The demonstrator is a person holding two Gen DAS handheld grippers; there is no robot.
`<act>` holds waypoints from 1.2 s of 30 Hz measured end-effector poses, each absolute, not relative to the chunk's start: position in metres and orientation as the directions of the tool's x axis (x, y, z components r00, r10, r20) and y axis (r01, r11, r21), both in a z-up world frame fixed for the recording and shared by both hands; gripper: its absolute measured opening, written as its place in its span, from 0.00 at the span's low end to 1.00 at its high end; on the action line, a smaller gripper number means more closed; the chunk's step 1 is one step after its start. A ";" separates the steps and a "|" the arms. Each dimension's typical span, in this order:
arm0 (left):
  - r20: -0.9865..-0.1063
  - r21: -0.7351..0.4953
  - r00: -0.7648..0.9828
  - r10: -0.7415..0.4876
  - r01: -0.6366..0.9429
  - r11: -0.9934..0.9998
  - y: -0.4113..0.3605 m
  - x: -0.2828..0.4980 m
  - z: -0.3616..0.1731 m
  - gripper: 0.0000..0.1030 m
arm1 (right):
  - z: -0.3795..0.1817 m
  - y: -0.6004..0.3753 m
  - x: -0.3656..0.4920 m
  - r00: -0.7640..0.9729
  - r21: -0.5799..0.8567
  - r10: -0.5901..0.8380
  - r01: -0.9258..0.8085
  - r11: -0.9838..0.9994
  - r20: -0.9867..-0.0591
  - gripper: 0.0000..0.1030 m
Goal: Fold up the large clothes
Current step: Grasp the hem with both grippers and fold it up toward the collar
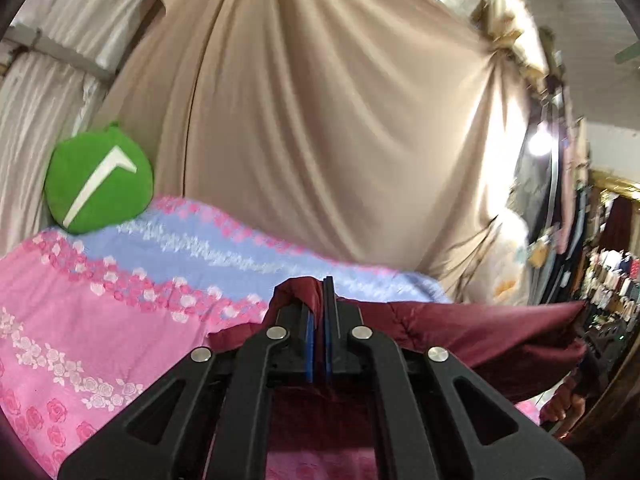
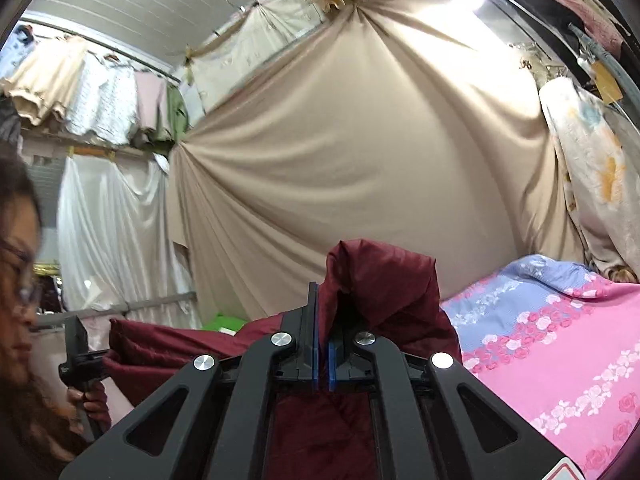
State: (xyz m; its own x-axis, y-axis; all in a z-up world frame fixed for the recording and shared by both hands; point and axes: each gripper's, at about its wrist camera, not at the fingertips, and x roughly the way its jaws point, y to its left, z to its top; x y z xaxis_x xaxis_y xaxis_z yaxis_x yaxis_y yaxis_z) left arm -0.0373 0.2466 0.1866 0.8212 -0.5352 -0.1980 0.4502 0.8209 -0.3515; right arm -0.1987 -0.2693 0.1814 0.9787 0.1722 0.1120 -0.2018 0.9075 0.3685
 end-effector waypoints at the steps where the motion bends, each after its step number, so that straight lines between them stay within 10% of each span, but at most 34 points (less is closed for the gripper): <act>1: -0.233 -0.353 0.818 -0.526 0.433 0.829 0.244 -0.024 0.182 0.02 | 0.176 -0.274 -0.176 0.984 0.386 0.163 -0.176 0.906 0.066 0.03; 14: -0.705 -0.243 0.641 -0.303 0.183 0.953 0.169 0.171 0.028 0.02 | 0.052 -0.315 0.004 0.894 0.456 0.054 0.174 0.873 -0.444 0.03; 31: -0.759 -0.132 0.622 -0.195 0.146 0.980 0.124 0.221 -0.033 0.05 | -0.037 -0.333 0.089 0.718 0.380 0.009 0.357 0.853 -0.696 0.02; 36: -0.727 -0.127 0.663 -0.180 0.128 0.984 0.127 0.212 -0.023 0.08 | -0.032 -0.339 0.080 0.748 0.436 0.031 0.352 0.828 -0.663 0.16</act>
